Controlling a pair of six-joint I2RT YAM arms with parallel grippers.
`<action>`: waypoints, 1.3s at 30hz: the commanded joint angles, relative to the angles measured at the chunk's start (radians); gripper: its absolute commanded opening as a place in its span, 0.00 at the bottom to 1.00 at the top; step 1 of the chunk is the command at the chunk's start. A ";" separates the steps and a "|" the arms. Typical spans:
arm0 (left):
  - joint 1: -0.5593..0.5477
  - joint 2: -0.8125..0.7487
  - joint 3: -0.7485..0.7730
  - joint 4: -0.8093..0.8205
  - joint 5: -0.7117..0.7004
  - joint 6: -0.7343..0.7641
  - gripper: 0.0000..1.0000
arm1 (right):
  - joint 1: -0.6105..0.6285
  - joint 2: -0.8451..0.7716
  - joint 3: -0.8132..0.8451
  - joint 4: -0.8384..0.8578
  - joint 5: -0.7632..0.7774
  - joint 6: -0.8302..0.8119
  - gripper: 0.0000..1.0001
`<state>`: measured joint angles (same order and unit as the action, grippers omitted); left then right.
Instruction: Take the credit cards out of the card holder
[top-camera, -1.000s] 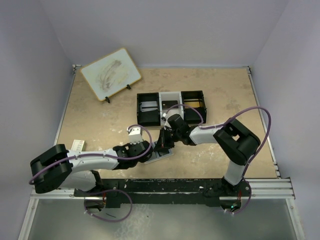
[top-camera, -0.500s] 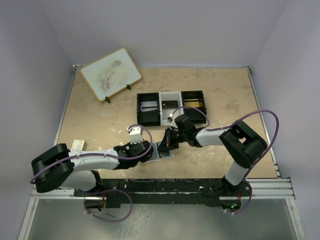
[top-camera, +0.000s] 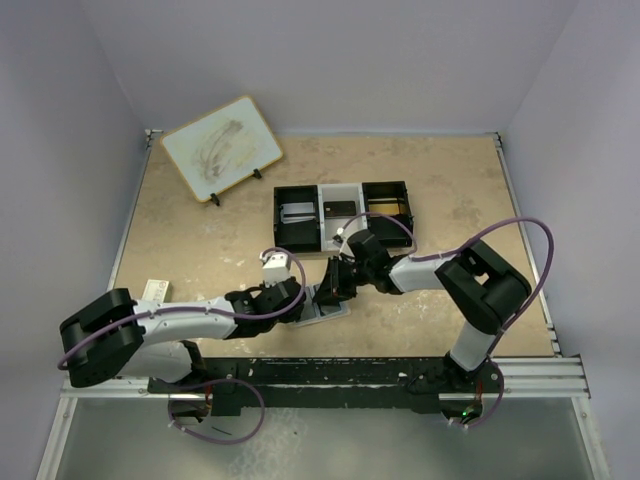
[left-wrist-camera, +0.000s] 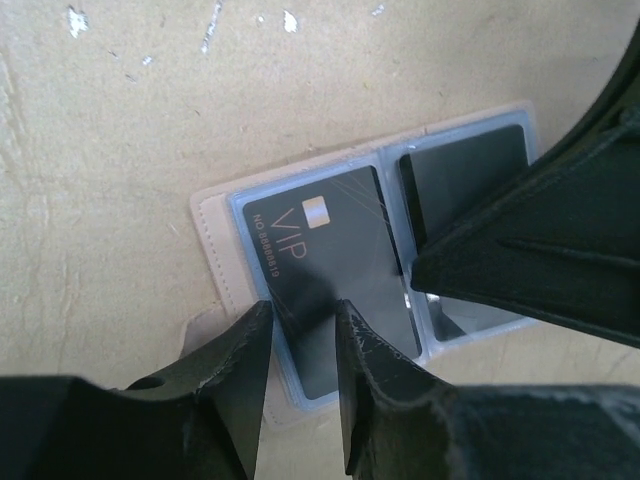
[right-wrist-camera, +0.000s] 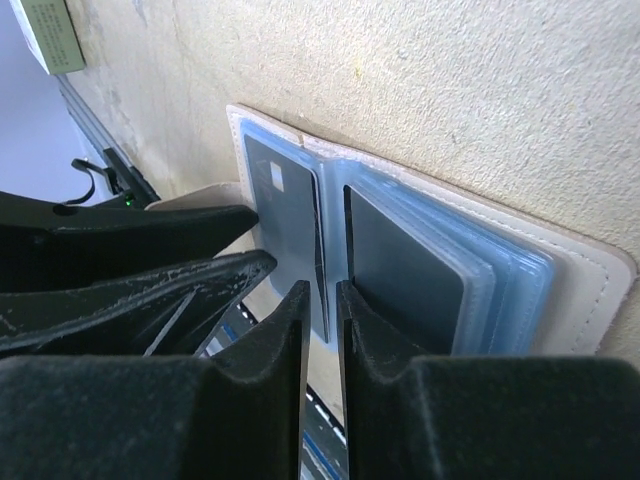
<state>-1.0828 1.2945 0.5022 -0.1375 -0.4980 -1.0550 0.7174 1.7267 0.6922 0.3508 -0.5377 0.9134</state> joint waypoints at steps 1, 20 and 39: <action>0.005 -0.058 -0.013 0.010 0.069 0.009 0.30 | 0.005 0.019 0.006 0.013 0.013 -0.003 0.21; 0.025 0.056 -0.046 0.055 0.128 -0.023 0.22 | 0.007 0.006 -0.056 0.079 -0.006 0.061 0.21; 0.024 0.077 -0.007 -0.064 0.072 -0.013 0.15 | -0.025 -0.032 -0.090 0.165 -0.083 0.125 0.16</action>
<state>-1.0615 1.3342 0.5087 -0.0811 -0.4126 -1.0729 0.7033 1.7321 0.6193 0.4751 -0.5739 1.0172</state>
